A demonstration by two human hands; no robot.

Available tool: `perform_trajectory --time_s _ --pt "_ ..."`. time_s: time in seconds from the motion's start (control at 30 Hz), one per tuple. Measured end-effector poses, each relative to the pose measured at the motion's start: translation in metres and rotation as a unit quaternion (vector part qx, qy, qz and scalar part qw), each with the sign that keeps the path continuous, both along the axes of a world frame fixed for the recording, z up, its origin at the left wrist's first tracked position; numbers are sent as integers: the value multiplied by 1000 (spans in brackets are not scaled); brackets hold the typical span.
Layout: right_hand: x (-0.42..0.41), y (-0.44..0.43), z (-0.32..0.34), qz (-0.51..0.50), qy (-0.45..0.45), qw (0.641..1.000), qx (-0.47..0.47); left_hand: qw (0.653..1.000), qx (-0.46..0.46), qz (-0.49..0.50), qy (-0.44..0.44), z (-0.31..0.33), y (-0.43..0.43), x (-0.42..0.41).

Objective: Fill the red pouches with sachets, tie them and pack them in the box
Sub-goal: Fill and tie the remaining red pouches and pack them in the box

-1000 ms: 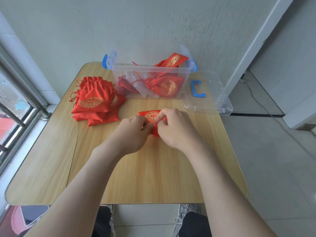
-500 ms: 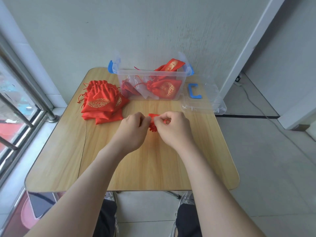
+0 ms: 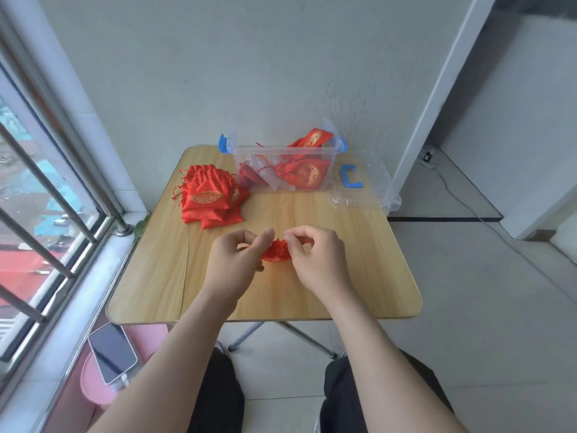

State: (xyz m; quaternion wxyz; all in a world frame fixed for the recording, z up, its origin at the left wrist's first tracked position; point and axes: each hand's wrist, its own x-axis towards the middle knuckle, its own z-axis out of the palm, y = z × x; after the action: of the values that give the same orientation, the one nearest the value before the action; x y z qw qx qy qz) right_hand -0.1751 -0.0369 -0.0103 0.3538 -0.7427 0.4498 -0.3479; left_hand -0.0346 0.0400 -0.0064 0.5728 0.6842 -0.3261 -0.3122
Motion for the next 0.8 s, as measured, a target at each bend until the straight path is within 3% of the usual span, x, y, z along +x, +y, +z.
perform_trajectory --time_s 0.23,0.37,0.57,0.8 --pt "-16 23 0 -1 -30 999 -13 993 -27 -36 109 11 14 -14" --pt "-21 26 -1 8 22 997 -72 996 -11 -18 92 8 15 -19" --pt "-24 21 -2 15 17 999 -25 994 -37 -30 97 9 13 -19" --pt "-25 22 1 29 63 993 -92 996 -35 -15 79 8 11 -20"
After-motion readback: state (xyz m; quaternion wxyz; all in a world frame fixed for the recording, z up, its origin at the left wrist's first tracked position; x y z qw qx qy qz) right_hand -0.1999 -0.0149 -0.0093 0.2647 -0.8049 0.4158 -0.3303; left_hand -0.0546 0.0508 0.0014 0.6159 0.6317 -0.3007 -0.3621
